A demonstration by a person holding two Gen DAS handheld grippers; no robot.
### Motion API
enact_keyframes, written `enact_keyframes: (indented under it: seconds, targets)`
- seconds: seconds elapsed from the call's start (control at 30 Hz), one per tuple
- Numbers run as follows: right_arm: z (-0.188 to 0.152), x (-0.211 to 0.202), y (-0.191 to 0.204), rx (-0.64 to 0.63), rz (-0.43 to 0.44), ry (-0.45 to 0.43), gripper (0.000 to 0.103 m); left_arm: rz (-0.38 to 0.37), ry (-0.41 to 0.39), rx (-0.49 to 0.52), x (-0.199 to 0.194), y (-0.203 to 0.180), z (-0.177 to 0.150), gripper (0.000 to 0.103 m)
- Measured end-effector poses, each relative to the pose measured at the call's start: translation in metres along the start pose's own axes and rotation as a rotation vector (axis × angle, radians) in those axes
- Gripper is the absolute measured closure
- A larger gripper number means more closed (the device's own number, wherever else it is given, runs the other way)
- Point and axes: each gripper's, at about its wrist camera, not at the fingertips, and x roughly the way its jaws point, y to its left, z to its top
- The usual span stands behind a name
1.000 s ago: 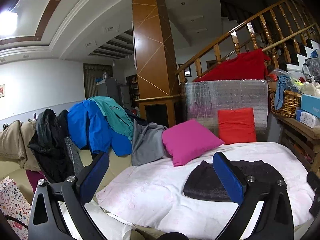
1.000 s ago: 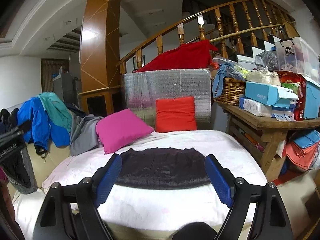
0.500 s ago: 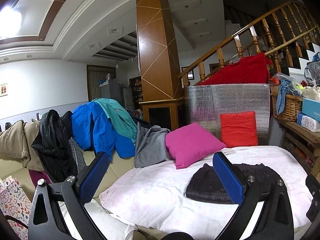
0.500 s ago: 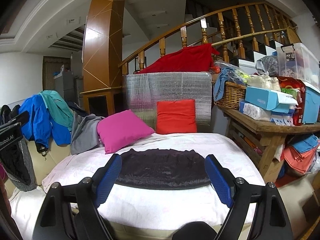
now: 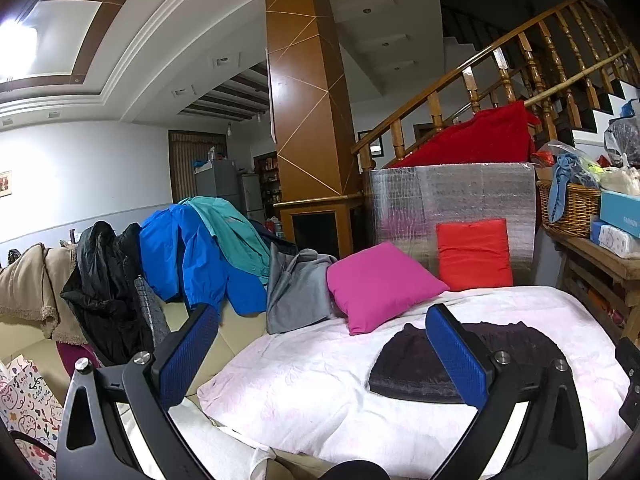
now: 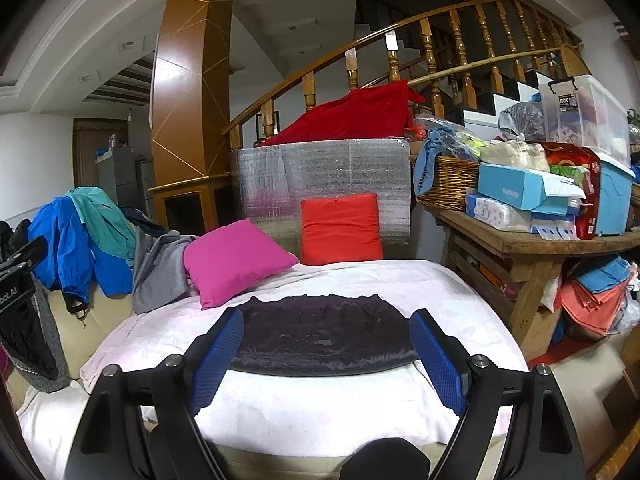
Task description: Fold large clothes
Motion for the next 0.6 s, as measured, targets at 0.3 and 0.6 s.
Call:
enact_keyframes:
  seconds: [0.3, 0.6]
  targets:
    - [-0.0012, -0.0024, 0.0006, -0.002, -0.003, -0.003, 0.016, -0.005, 0.000, 0.003, -0.0011, 0.0000, 0.0000, 0.000]
    - [-0.0001, -0.0037, -0.0004, 0.000, -0.003, -0.009, 0.016, -0.011, -0.004, 0.006, -0.0043, -0.0014, -0.0001, 0.000]
